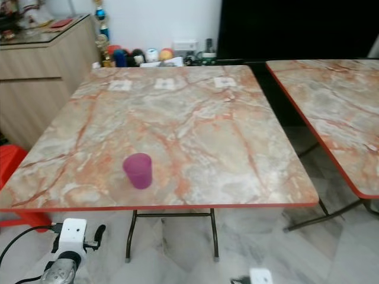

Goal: Setting the table

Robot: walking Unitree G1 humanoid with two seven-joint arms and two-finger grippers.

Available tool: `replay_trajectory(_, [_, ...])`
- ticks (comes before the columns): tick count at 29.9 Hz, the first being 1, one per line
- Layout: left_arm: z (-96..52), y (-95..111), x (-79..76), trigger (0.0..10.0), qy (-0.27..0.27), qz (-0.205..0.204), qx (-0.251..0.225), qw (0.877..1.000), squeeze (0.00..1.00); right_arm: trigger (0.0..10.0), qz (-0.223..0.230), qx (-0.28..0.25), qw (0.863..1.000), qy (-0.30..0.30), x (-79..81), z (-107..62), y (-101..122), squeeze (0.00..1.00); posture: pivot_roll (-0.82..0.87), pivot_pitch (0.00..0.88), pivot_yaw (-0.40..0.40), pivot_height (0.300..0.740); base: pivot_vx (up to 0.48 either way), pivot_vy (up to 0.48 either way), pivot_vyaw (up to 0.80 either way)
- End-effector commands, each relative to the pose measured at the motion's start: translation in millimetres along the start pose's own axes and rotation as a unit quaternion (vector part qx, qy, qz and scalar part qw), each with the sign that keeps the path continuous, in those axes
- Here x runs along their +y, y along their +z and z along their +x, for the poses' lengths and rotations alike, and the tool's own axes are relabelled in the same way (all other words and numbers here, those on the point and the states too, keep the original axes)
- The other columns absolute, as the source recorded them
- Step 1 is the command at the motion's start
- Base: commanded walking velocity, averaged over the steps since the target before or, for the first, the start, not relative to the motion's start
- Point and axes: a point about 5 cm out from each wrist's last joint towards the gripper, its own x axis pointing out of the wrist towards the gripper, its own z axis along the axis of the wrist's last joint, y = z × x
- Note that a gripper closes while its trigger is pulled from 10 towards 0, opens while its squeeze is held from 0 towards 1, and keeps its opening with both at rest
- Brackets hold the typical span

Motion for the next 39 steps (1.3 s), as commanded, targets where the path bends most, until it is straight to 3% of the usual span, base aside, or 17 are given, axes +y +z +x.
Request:
replay_trajectory(1, [-5.4, -7.5, 4.1, 10.0, 0.003, 0.000, 0.004, 1.000, 0.00, 10.0, 0.002, -0.007, 1.000, 0.007, 5.6, 1.0, 4.4, 0.00, 0.04, 0.041, 0.017, 0.740, 0.000, 0.000, 0.00])
replay_trajectory(8, [-25.4, -20.0, 17.3, 10.0, 0.014, 0.007, -0.014, 1.000, 0.00, 10.0, 0.002, -0.006, 1.000, 0.006, 5.1, 0.9, 3.7, 0.00, 0.04, 0.033, 0.017, 0.740, 0.000, 0.000, 0.00])
replay_trajectory(11, [-37.7, -17.2, 27.3, 10.0, 0.022, 0.005, -0.049, 0.999, 0.00, 10.0, 0.000, -0.005, 1.000, 0.006, 3.9, 0.7, 3.3, 0.00, 0.05, 0.028, 0.014, 0.740, 0.000, 0.000, 0.00])
replay_trajectory(12, [-44.9, -10.9, 31.0, 10.0, 0.012, 0.009, -0.077, 0.997, 0.00, 10.0, -0.001, -0.005, 1.000, 0.005, 3.3, 0.7, 3.2, 0.00, 0.05, 0.027, 0.012, 0.740, 0.000, 0.000, 0.00])
replay_trajectory(15, [-53.8, -4.5, 36.3, 10.0, 0.009, 0.014, -0.101, 0.995, 0.00, 10.0, -0.002, -0.004, 1.000, 0.004, 2.3, 0.7, 3.1, 0.00, 0.06, 0.024, 0.011, 0.740, 0.000, 0.000, 0.00])
replay_trajectory(17, [-68.2, 12.7, 48.7, 10.0, 0.021, 0.026, -0.146, 0.989, 0.00, 10.0, -0.005, -0.004, 1.000, 0.004, 0.9, 0.8, 3.6, 0.00, 0.07, 0.025, 0.005, 0.740, 0.000, 0.000, 0.00])
replay_trajectory(20, [-72.6, 36.2, 52.0, 10.0, 0.021, 0.027, -0.187, 0.982, 0.00, 10.0, -0.007, -0.005, 1.000, 0.005, 0.1, 0.9, 4.2, 0.00, 0.08, 0.028, 0.001, 0.740, 0.000, 0.000, 0.00])
replay_trajectory(25, [-67.9, 76.5, 47.1, 10.0, 0.012, 0.023, -0.249, 0.968, 0.00, 10.0, -0.011, -0.006, 1.000, 0.004, -0.5, 1.3, 5.8, 0.00, 0.08, 0.036, -0.005, 0.740, 0.000, 0.000, 0.00])
replay_trajectory(29, [-49.9, 118.6, 28.2, 10.0, -0.030, 0.003, -0.287, 0.957, 0.00, 10.0, -0.010, -0.008, 1.000, 0.004, -0.2, 1.6, 7.2, 0.00, 0.07, 0.043, -0.009, 0.740, 0.000, 0.000, 0.00])
replay_trajectory(33, [-32.7, 124.9, 6.3, 10.0, -0.099, -0.003, -0.262, 0.960, 0.00, 10.0, -0.010, -0.009, 1.000, 0.003, 0.8, 1.7, 7.9, 0.00, 0.07, 0.047, -0.010, 0.740, 0.000, 0.000, 0.00])
replay_trajectory(39, [-12.9, 131.9, -7.7, 10.0, -0.133, -0.007, -0.242, 0.961, 0.00, 10.0, -0.007, -0.010, 1.000, 0.001, 1.1, 1.7, 7.7, 0.00, 0.06, 0.055, -0.008, 0.740, 0.000, 0.000, 0.00])
